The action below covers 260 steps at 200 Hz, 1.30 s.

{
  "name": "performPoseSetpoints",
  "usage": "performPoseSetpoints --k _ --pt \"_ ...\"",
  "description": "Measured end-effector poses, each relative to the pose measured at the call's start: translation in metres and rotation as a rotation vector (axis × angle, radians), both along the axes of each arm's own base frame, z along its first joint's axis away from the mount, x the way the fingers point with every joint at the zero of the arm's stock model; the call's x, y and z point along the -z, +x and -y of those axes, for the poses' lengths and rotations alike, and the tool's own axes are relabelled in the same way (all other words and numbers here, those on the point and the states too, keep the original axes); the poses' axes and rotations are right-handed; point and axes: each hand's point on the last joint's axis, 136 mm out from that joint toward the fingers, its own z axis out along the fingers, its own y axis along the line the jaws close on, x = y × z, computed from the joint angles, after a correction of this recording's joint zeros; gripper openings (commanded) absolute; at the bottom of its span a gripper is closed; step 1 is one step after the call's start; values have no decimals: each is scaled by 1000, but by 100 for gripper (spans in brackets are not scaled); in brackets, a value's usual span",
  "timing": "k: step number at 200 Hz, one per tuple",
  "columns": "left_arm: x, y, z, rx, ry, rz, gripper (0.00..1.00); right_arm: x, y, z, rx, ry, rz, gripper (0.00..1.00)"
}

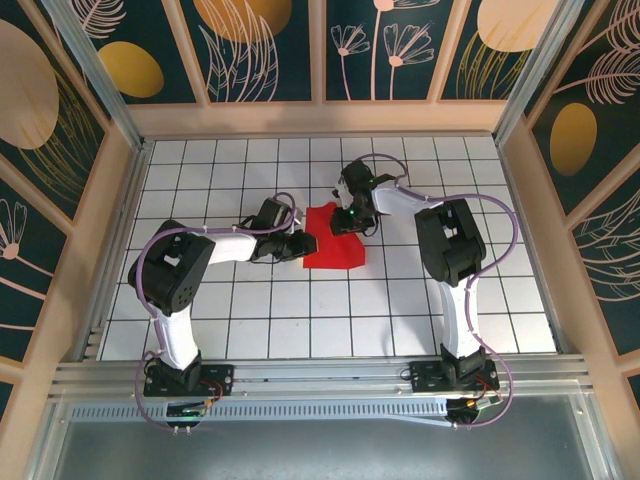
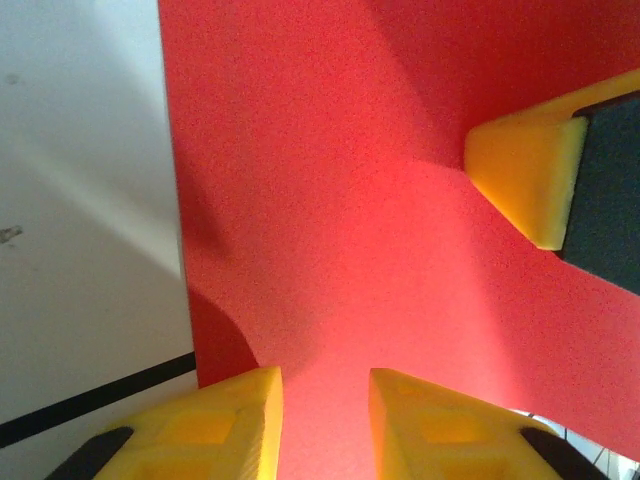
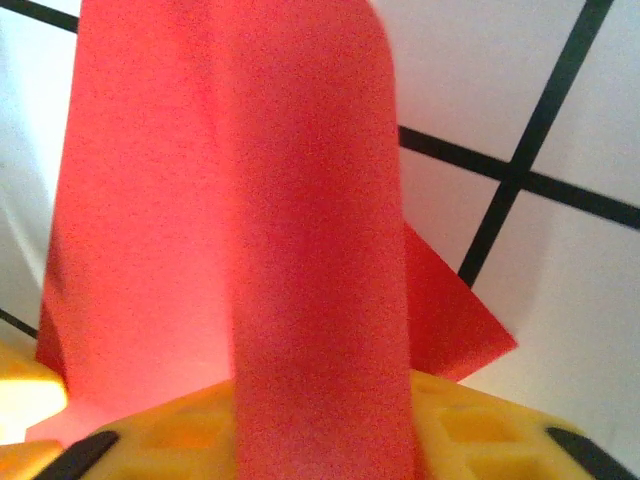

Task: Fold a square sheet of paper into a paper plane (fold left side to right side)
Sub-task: Pick up the square sheet of paper from the center of the table, then place a square sheet of paper at the center of the table.

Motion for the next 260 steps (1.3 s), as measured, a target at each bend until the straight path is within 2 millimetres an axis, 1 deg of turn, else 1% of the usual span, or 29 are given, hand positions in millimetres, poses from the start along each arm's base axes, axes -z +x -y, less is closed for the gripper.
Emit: performPoseSetpoints --k 17,25,36,50,61,75,93,107,120,133,158,179,190,205,225,237,260 --pt "-7 3 -2 -12 3 24 45 -3 -3 -3 -5 28 -14 28" --pt "-15 6 -3 -17 0 46 49 -6 -5 -3 -8 45 -20 28" --pt "-28 10 -5 -27 -11 78 53 -11 -6 -3 -9 71 -25 28" --pt "-51 16 -14 -50 -36 132 57 -21 -5 -2 -7 116 -27 27" --pt "-71 21 -26 -79 -67 183 59 -31 -5 -1 -4 163 -27 27" --pt "-88 26 -45 -118 -100 233 63 -45 -5 2 -1 227 -26 26" --pt "-99 27 -69 -168 -128 268 67 -65 -4 8 3 316 -15 26" --pt "-105 25 -79 -182 -144 285 70 -83 -2 14 3 387 1 25" --pt "-115 20 -78 -168 -173 314 73 -101 -1 19 1 451 17 25" --pt "-129 14 -75 -149 -213 348 77 -120 0 24 -8 517 37 24" --pt "-166 8 -70 -114 -297 443 85 -160 0 32 -42 646 91 24" --pt "-201 2 -65 -81 -376 527 90 -197 -4 36 -91 743 146 23" --pt "-218 -1 -62 -56 -417 574 92 -218 -11 37 -130 793 178 23" --pt "-237 -6 -59 -24 -465 622 94 -245 -22 36 -188 852 218 23" --pt "-251 -10 -56 11 -495 656 95 -276 -40 34 -263 924 258 20" --pt "-260 -11 -53 36 -513 680 96 -291 -51 33 -300 970 268 20" --pt "-278 -12 -46 87 -544 716 97 -309 -72 32 -364 1036 275 20"
